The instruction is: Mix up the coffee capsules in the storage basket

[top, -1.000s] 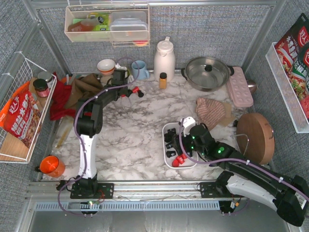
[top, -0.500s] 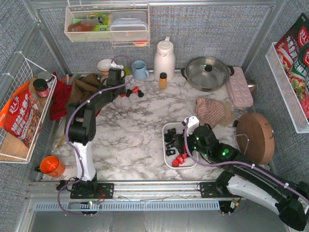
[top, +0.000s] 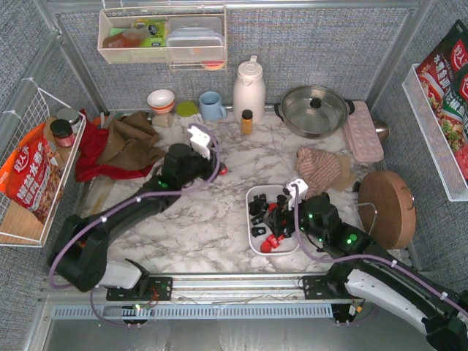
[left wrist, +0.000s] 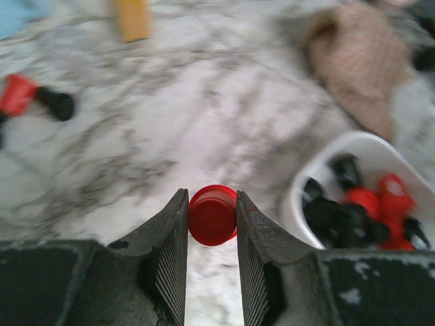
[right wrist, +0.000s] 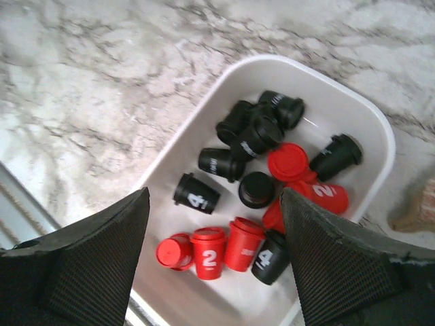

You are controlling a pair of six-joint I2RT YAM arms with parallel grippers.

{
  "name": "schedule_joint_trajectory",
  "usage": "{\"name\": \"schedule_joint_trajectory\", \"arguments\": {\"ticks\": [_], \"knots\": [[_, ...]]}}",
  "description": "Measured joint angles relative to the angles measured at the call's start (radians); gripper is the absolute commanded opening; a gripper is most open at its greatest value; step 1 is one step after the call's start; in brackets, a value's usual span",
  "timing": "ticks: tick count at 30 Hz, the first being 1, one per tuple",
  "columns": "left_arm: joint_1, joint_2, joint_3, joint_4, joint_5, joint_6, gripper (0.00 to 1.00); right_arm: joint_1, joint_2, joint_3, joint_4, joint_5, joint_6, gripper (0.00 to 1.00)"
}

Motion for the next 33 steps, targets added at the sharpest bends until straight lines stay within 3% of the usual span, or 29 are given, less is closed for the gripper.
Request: {"name": "schedule_joint_trajectory", "arguments": {"ticks": [7,11,16,18,21,26,33], "knots": [[-0.215,-0.131,-0.178,0.193,0.132,0.025,0.31,0.0,-0.051,0.034,0.01,-0.015,0.006,0.82],[-0.319,-0.105,-0.217,0.273,0.162,0.027,0.39,0.0,-0.077,0.045,-0.034,0.065,0.026,0.82],[-0.401,-0.036,-0.237,0.311,0.205,0.038,0.61,-0.001,-0.111,0.043,-0.088,0.143,0.046,0.83],[-0.407,-0.022,-0.266,0.348,0.213,0.031,0.97,-0.001,-0.117,0.043,-0.105,0.166,0.053,0.84],[-0.412,-0.019,-0.307,0.388,0.203,0.011,0.99,-0.001,-0.116,0.043,-0.114,0.192,0.053,0.84],[-0.401,-0.04,-0.327,0.4,-0.056,0.005,0.99,-0.001,-0.102,0.043,-0.127,0.209,0.056,0.84],[-0.263,-0.021,-0.309,0.423,-0.464,-0.042,0.97,-0.001,-0.09,0.043,-0.127,0.212,0.053,0.84]]}}
